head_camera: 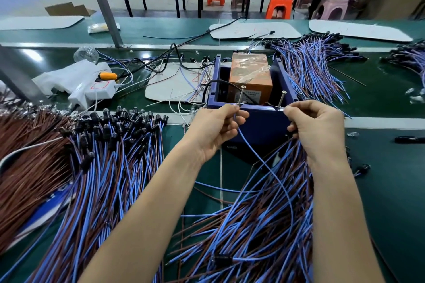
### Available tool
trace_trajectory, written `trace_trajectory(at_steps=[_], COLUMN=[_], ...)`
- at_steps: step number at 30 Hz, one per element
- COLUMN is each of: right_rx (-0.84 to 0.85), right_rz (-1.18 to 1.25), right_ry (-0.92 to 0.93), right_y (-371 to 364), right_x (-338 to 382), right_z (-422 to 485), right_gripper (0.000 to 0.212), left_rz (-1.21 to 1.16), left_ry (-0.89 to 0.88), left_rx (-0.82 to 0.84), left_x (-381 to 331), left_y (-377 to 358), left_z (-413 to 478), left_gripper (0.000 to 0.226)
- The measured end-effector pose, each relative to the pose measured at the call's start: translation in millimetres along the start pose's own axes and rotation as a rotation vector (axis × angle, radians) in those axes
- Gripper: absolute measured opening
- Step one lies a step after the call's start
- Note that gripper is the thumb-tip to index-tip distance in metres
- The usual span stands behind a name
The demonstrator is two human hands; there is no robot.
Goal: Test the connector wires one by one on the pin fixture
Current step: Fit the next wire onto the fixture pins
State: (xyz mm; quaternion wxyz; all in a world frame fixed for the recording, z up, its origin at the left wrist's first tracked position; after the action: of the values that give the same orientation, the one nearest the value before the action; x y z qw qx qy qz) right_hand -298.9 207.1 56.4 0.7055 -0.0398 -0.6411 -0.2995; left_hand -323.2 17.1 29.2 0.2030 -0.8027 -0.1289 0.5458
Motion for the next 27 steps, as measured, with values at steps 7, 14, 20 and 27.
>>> trace_trajectory(at_steps=[7, 14, 20, 27], right_rx=[0.004, 0.009, 0.007, 0.010], right_rz=[0.006, 0.007, 0.006, 0.006], right_ry=[0.003, -0.006, -0.004, -0.011], right_y=[0.2, 0.1, 0.3, 0.7], right_x=[0.5, -1.7, -1.9, -2.1], right_z=[-0.1, 0.2, 0.1, 0.2], right_gripper=[0.016, 0.015, 0.014, 0.014], left_rz=[0.037, 0.089, 0.203, 0.079], left_ry=[-0.029, -0.030, -0.044, -0.129], left_rx=[0.003, 0.107, 0.043, -0.032], left_x=[-1.0, -5.9, -0.5, 5.6], left_y=[0.9, -2.3, 0.0, -3.5], left_z=[0.1, -3.1, -0.6, 1.9], left_gripper=[0.026, 0.020, 0.022, 0.026])
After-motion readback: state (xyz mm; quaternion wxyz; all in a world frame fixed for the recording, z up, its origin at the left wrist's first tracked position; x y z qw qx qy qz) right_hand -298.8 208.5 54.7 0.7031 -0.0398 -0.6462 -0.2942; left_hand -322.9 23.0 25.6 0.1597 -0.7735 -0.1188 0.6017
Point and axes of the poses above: each hand's wrist, its own z-axis towards the middle knuckle, its own y-axis out of the back of the hand, x = y × z, the point moved 7 cm from there along z, towards the middle knuckle, and after that the axes turned 10 degrees about -z, right-handed, at the moved point
